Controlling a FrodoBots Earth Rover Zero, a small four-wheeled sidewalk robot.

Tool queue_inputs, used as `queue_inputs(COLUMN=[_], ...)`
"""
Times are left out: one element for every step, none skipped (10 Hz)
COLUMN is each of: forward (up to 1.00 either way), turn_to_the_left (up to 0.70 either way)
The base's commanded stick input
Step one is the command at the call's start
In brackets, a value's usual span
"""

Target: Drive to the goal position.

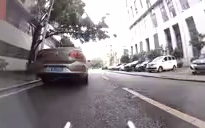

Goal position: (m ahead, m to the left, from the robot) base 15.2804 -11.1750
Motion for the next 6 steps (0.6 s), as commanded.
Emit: queue_inputs(forward=[0.45,0.45,0.45,0.45,0.45,0.45], turn_to_the_left=[0.00,0.00,0.00,0.00,0.00,0.00])
